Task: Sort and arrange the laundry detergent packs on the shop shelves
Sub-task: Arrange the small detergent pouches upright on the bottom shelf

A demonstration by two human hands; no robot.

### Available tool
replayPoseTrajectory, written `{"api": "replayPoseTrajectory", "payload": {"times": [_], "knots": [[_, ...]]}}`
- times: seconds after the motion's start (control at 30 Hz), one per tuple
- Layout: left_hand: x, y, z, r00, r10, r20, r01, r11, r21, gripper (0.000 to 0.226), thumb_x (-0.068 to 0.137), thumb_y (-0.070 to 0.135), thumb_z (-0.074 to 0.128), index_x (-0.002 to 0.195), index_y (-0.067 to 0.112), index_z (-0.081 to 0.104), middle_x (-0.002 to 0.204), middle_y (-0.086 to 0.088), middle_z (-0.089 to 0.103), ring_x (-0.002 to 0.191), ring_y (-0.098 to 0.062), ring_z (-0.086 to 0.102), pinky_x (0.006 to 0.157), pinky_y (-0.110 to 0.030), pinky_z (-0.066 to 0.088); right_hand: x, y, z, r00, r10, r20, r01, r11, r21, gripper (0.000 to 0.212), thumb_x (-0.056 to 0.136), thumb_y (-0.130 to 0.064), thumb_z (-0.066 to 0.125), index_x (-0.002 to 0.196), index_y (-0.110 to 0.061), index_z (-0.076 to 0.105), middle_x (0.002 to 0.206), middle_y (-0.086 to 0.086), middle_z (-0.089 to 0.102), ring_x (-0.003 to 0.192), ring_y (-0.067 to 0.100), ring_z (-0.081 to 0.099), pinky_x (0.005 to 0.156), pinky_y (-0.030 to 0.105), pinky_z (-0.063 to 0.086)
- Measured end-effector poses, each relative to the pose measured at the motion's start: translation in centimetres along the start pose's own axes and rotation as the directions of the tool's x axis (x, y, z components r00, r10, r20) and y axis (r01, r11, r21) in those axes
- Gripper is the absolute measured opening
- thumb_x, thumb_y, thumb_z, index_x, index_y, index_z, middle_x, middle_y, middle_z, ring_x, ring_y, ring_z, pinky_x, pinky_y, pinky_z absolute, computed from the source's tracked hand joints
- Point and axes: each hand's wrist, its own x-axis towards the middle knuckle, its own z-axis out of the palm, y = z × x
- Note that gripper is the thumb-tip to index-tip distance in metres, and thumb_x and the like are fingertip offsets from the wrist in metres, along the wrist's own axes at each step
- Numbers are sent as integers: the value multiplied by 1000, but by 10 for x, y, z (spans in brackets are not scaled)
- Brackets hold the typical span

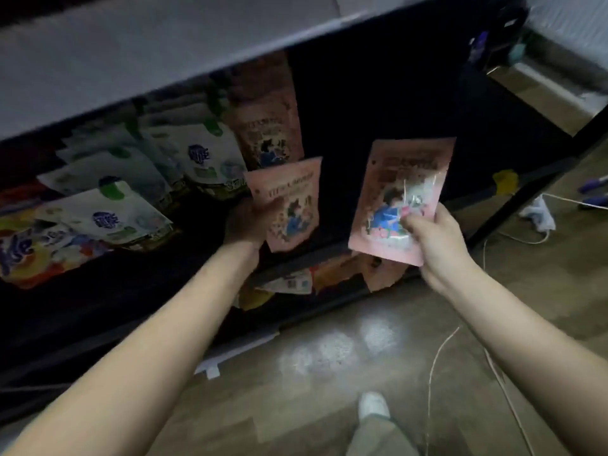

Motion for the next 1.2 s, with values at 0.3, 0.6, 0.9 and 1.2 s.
{"api": "replayPoseTrajectory", "payload": {"times": [0.3,0.6,0.9,1.2], "knots": [[117,28,-1,989,142,52,-138,988,-74,23,95,17,56,117,15,58,110,-4,67,92,-15,66,73,-28,55,105,23,49,915,-20,403,38,999,-35,36,88,1,57,122,-9,55,121,12,62,108,25,62,93,37,51],[141,31,-20,972,55,227,-64,997,35,13,90,12,59,99,20,64,82,-1,71,84,-21,67,89,-44,53,159,19,108,754,66,654,32,990,-137,28,87,6,54,111,-7,61,105,6,67,88,15,69,70,27,57],[128,14,-30,984,49,170,-65,994,89,23,88,7,62,106,21,63,102,1,70,97,-16,66,86,-28,52,156,20,136,784,26,620,108,978,-178,40,86,7,56,126,4,52,121,19,59,87,15,64,74,22,56],[93,-6,-25,994,-87,-61,105,899,425,11,95,11,48,90,15,56,85,-3,52,77,-18,52,68,-30,42,133,11,130,841,36,539,284,819,-498,44,81,-8,69,124,-6,59,122,7,62,114,19,57,94,25,44]]}}
